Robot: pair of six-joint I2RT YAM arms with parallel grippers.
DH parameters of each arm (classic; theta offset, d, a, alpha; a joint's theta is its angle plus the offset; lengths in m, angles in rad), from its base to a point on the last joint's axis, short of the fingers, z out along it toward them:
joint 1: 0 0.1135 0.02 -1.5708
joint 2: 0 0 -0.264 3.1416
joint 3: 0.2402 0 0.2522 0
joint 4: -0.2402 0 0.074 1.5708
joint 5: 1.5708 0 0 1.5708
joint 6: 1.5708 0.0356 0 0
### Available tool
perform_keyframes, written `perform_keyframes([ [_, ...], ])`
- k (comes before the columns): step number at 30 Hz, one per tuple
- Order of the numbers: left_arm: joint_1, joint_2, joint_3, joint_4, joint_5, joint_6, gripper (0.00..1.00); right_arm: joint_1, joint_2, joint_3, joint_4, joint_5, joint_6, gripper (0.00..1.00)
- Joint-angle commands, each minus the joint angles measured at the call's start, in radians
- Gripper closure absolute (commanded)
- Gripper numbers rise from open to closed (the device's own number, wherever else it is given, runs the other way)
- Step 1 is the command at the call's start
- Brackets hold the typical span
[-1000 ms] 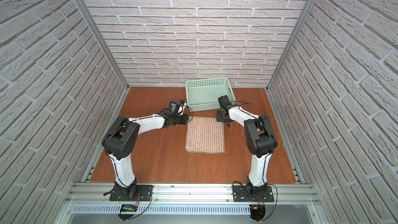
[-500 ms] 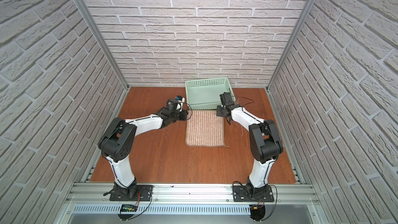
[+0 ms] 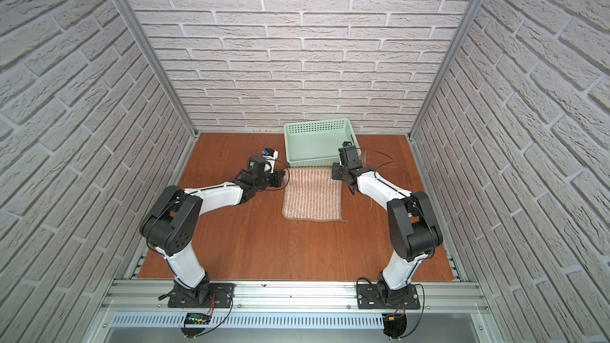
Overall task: Fold the square dishcloth
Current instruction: Fold the cleaning item at the center of the board.
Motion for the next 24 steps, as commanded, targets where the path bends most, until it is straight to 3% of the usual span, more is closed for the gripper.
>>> perform_keyframes([
  [1,0.008,-0.045,-0.052,0.111,0.014,0.011,1.0,0.022,-0.068,-0.052,0.072,0.03,-0.012,0.97],
  [13,-0.026,-0.138,-0.238,0.209,0.012,-0.007,1.0,0.073,-0.19,-0.225,0.131,0.069,0.033,0.97],
  [24,-0.126,-0.227,-0.348,0.179,-0.102,-0.034,1.0,0.085,-0.256,-0.294,0.09,0.096,0.063,0.97],
])
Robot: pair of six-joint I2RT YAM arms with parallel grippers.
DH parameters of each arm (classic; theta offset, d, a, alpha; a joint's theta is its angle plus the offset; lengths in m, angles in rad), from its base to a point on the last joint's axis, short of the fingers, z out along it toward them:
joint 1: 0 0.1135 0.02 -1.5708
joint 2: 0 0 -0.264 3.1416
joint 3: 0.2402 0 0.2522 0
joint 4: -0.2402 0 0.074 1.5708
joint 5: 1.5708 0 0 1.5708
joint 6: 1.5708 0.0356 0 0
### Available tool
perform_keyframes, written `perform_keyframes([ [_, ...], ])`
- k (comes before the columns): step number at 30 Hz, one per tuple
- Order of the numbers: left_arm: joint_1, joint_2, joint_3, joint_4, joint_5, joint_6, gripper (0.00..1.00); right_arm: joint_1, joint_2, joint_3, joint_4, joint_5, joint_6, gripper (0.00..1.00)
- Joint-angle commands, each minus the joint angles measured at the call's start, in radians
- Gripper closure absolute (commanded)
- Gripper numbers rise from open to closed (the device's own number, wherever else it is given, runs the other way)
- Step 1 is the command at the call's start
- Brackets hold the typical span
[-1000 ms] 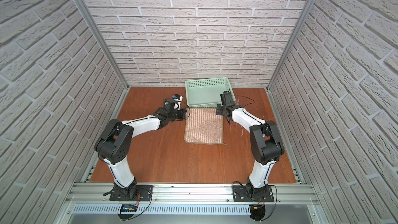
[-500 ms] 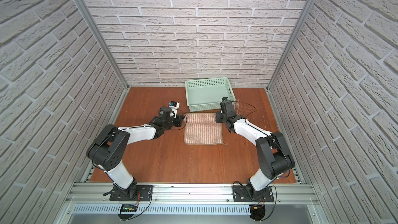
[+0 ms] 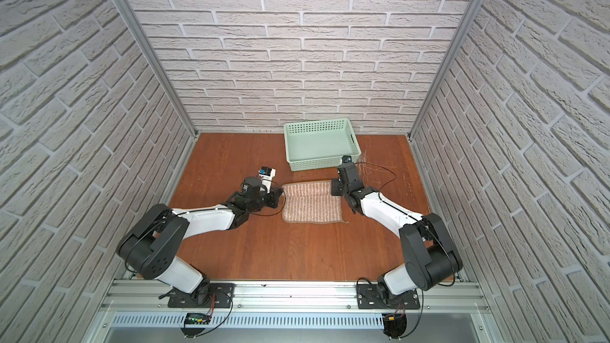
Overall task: Fold the square dishcloth
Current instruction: Fold the cleaning item at the center of the board.
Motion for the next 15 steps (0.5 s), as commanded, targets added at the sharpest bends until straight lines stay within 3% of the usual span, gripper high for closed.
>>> perform_keyframes([
  [1,-0.02,-0.021,-0.036,0.027,-0.057,-0.024,1.0,0.005,-0.045,-0.039,0.002,0.021,0.028,0.97],
  [15,-0.063,-0.076,-0.087,-0.007,-0.111,-0.038,1.0,0.045,-0.086,-0.143,-0.016,0.0,0.086,0.97],
])
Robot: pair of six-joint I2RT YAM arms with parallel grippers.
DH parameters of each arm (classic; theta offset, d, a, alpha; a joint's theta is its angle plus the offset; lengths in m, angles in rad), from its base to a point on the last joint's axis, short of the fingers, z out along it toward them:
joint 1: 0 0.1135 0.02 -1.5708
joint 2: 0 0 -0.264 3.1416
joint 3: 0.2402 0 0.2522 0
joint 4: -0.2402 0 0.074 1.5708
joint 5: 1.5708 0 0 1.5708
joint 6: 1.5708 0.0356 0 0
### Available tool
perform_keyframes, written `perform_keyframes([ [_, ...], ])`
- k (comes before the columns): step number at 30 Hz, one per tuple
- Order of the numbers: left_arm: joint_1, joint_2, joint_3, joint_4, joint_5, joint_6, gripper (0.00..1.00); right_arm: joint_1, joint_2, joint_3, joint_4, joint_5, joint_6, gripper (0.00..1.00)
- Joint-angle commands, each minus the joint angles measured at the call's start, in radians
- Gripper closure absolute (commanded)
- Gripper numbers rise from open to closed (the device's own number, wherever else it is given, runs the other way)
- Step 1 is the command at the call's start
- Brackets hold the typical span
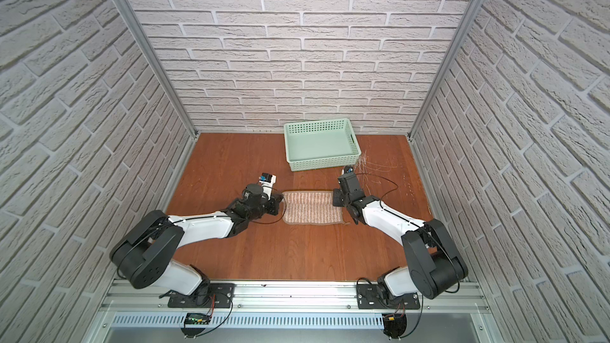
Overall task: Fold the square dishcloth
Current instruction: Fold the cleaning item at the center of the board.
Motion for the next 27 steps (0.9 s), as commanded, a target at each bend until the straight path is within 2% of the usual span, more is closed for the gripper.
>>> perform_keyframes([
  [1,-0.014,-0.019,-0.029,0.01,-0.033,-0.007,1.0,0.018,-0.039,-0.025,-0.003,0.012,0.027,0.97],
  [11,-0.052,0.004,-0.052,0.033,-0.052,-0.025,1.0,0.051,-0.07,-0.044,-0.031,0.05,0.033,0.96],
  [16,-0.063,0.032,-0.04,0.037,-0.048,-0.027,0.89,0.054,-0.052,-0.054,-0.027,0.063,0.036,0.96],
  [22,-0.065,0.038,-0.051,0.032,-0.051,-0.032,0.84,0.056,-0.041,-0.066,-0.026,0.069,0.038,0.94],
  [27,-0.069,0.037,-0.064,0.035,-0.047,-0.044,0.79,0.061,-0.051,-0.088,-0.027,0.073,0.049,0.88],
])
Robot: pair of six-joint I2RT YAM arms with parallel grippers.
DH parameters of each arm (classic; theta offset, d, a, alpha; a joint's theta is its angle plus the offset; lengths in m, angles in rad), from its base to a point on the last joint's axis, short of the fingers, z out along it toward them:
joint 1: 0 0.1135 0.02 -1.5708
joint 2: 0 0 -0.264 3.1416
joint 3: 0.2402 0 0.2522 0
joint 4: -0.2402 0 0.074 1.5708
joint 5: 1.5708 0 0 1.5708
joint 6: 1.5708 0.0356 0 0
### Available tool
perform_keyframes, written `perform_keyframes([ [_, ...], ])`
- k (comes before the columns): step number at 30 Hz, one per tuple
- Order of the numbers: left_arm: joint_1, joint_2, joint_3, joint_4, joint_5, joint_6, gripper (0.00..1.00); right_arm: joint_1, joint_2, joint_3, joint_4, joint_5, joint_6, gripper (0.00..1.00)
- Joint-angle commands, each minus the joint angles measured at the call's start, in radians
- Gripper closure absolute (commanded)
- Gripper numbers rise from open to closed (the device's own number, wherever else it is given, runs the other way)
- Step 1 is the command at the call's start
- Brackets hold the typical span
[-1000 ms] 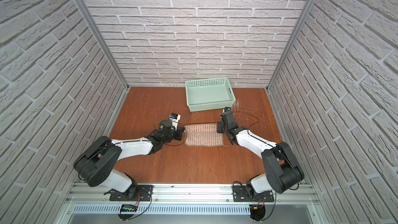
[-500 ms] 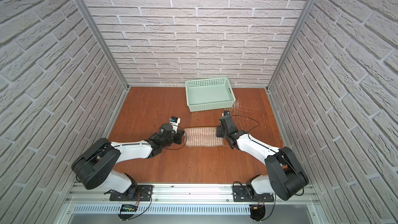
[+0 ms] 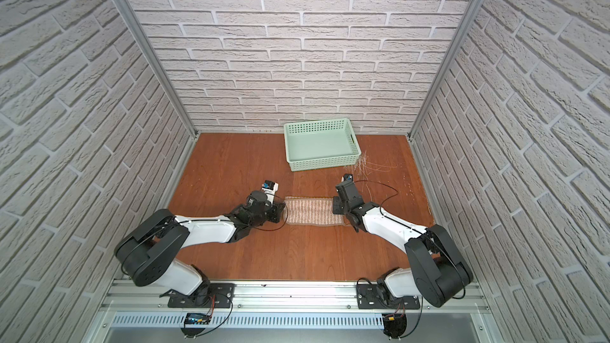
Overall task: Fold the square dishcloth
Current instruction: Fold the cleaning item at the center of the board.
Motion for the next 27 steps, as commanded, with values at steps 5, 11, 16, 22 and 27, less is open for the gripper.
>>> perform_keyframes([
  [5,-0.015,0.019,-0.031,0.034,-0.007,-0.021,0.75,0.015,-0.011,-0.045,0.001,0.018,0.039,0.83],
  [11,-0.029,0.009,-0.063,0.038,-0.001,-0.044,0.63,0.026,-0.029,-0.067,-0.037,0.02,0.082,0.77],
  [16,-0.038,-0.013,-0.083,0.026,0.011,-0.051,0.49,0.034,-0.074,-0.089,-0.083,0.025,0.12,0.71],
  [22,-0.054,-0.08,-0.097,-0.016,0.018,-0.051,0.09,0.039,-0.118,-0.092,-0.162,0.042,0.148,0.64],
  [27,-0.064,-0.158,-0.121,-0.078,0.003,-0.055,0.02,0.04,-0.123,-0.082,-0.242,0.047,0.182,0.63],
])
